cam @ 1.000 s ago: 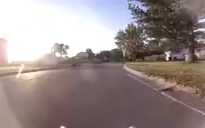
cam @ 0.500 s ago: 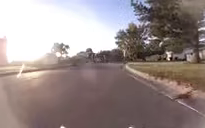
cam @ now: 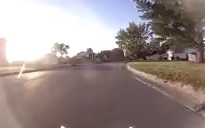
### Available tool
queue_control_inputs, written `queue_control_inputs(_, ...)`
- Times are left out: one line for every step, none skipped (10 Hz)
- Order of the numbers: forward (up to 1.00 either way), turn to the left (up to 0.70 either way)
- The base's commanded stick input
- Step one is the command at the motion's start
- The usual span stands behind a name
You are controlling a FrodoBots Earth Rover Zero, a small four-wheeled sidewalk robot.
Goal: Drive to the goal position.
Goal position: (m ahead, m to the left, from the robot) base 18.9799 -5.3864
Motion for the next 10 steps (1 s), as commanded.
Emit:
queue_control_inputs(1.00,-0.23)
queue_control_inputs(1.00,-0.26)
queue_control_inputs(1.00,0.00)
queue_control_inputs(1.00,0.00)
queue_control_inputs(1.00,0.00)
queue_control_inputs(1.00,0.00)
queue_control_inputs(1.00,0.00)
queue_control_inputs(1.00,0.00)
queue_control_inputs(1.00,0.00)
queue_control_inputs(1.00,0.00)
